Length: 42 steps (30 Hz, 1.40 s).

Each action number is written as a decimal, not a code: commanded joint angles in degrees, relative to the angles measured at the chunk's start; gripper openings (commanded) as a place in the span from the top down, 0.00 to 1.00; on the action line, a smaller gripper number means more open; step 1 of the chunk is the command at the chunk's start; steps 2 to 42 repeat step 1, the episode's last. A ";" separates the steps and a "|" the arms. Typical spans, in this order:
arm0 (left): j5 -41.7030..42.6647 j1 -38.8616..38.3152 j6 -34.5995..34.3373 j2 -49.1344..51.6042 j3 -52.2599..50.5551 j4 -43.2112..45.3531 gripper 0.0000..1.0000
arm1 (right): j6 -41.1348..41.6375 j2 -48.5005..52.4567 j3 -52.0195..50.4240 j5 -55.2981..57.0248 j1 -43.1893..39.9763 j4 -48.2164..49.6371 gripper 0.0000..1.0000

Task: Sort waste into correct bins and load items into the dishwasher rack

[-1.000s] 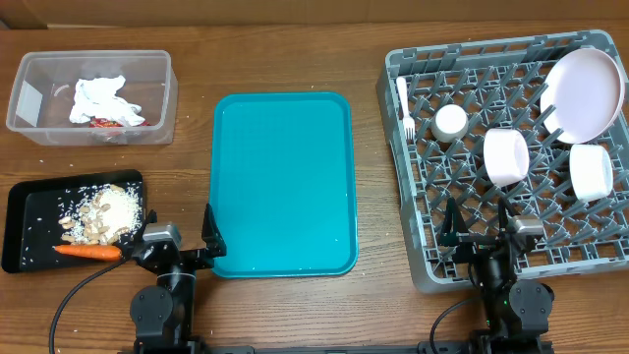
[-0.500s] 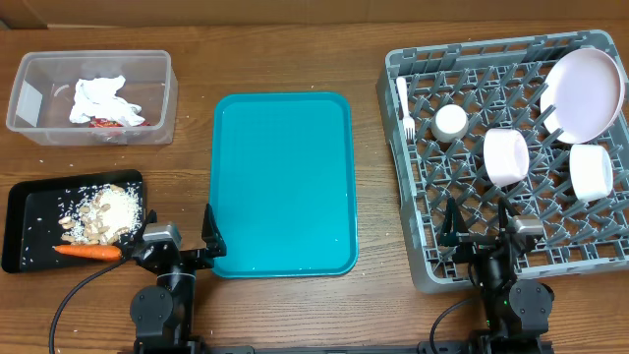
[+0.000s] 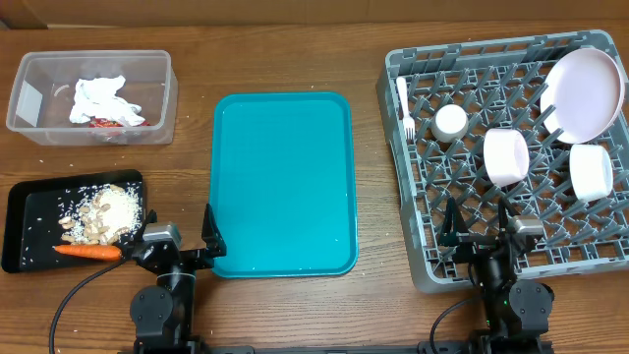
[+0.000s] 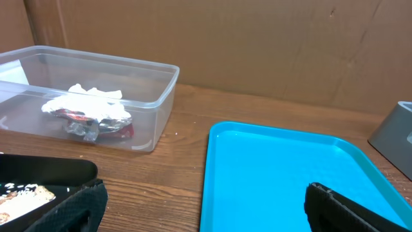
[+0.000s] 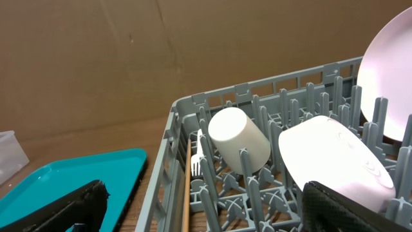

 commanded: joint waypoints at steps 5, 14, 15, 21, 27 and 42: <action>0.63 0.46 1.07 -0.66 -0.24 0.15 0.00 | -0.17 -0.57 -0.59 0.55 -0.24 0.42 0.00; 0.63 0.46 1.07 -0.66 -0.24 0.15 0.00 | -0.17 -0.57 -0.59 0.55 -0.24 0.42 0.00; 0.63 0.46 1.07 -0.66 -0.24 0.15 0.00 | -0.17 -0.57 -0.59 0.55 -0.24 0.42 0.00; 0.63 0.46 1.07 -0.66 -0.24 0.15 0.00 | -0.17 -0.57 -0.59 0.55 -0.24 0.42 0.00; 0.63 0.46 1.07 -0.66 -0.24 0.15 0.00 | -0.17 -0.57 -0.59 0.55 -0.24 0.42 0.00; 0.63 0.46 1.07 -0.66 -0.24 0.15 0.00 | -0.17 -0.57 -0.59 0.55 -0.24 0.42 0.00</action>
